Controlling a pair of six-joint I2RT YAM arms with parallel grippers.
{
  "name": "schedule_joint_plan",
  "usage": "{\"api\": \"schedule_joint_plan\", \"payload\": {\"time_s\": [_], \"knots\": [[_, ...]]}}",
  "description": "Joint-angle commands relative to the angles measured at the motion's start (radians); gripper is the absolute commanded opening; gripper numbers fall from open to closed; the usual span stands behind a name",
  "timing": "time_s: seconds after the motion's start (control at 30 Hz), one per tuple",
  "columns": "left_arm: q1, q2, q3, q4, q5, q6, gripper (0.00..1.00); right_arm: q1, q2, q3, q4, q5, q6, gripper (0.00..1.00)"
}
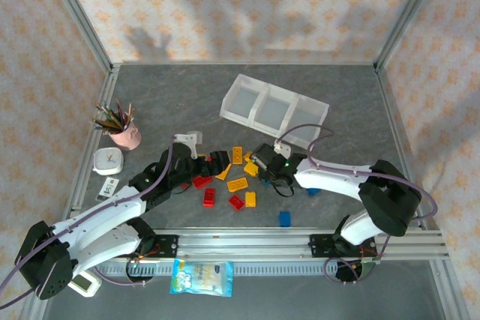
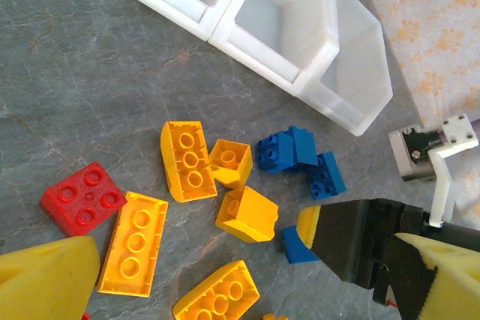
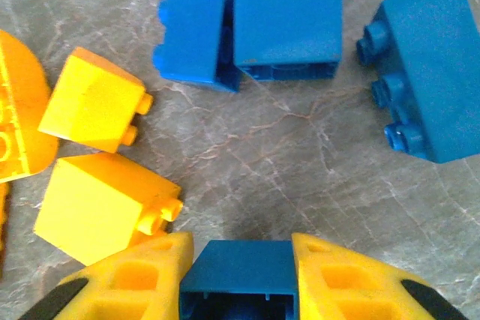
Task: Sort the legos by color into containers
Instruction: Pick up the lego from the bottom-center of the table, then place the lego in the container.
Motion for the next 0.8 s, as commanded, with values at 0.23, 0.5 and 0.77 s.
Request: {"api": "schedule_joint_plan", "payload": {"time_s": [0.23, 0.5, 0.77], "knots": [[-0.005, -0.037, 0.096, -0.084, -0.126, -0.008, 0.99, -0.036, -0.014, 0.224, -0.039, 0.129, -0.203, 0.28], [0.054, 0.000, 0.173, -0.117, -0.160, 0.031, 0.99, -0.138, 0.215, 0.485, 0.070, 0.087, -0.359, 0.28], [0.192, 0.062, 0.186, -0.066, -0.099, 0.041, 0.99, -0.209, 0.514, 0.786, 0.077, 0.080, -0.454, 0.27]]}}
